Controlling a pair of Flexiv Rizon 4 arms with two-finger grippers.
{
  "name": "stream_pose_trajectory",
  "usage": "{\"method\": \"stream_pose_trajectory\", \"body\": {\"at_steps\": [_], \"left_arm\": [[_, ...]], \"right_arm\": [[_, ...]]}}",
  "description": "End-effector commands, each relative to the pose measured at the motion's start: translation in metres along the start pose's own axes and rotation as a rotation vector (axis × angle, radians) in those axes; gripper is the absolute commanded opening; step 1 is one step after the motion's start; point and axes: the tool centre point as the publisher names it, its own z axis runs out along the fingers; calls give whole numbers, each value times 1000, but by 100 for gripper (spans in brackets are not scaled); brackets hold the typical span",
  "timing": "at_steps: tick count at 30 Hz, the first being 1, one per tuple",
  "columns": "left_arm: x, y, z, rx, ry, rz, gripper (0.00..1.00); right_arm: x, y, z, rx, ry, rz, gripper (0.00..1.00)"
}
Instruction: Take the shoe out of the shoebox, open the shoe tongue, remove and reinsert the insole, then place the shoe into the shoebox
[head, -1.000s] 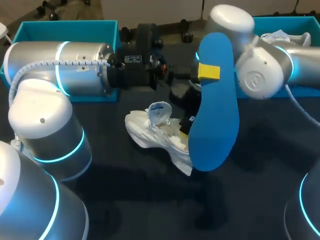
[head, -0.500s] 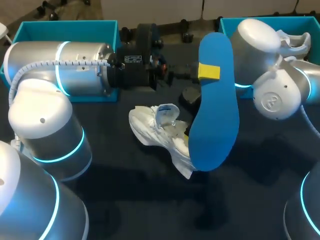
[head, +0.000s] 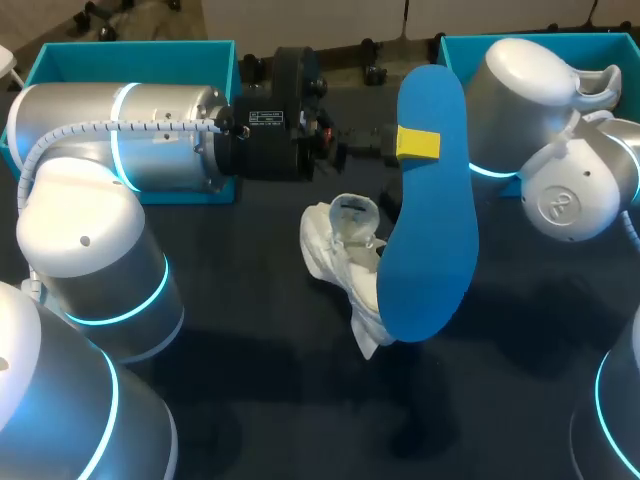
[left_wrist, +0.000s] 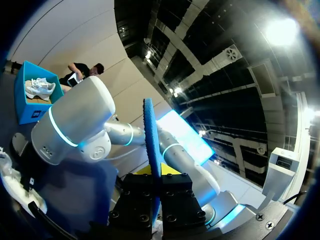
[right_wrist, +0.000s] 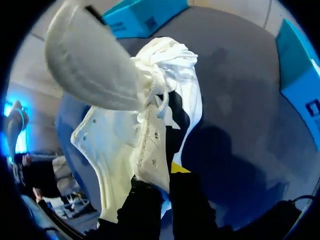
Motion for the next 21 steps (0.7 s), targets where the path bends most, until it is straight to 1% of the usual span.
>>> {"method": "stream_pose_trajectory", "body": {"at_steps": [1,6,8,10,11,13,16,19,21], "left_arm": [[0,2,1,4,0,1,0],[0,2,1,4,0,1,0],[0,2,1,4,0,1,0],[0,2,1,4,0,1,0],[0,2,1,4,0,1,0],[0,2,1,4,0,1,0],[0,2,1,4,0,1,0],[0,2,1,4,0,1,0],[0,2,1,4,0,1,0]], "right_arm": [[0,-13,-10,-42,-23,94,0],[5,-15,-15,-91,-49,195,0],[6,-15,-16,-100,-74,231,0],[7,-15,-16,-115,-74,256,0],[8,-15,-16,-115,-95,277,0],[10,-16,-16,-125,-94,286,0],[12,-13,-12,-109,-103,270,0],[12,-12,-5,-95,-104,289,0],[13,-12,-2,-88,-128,299,0]]}}
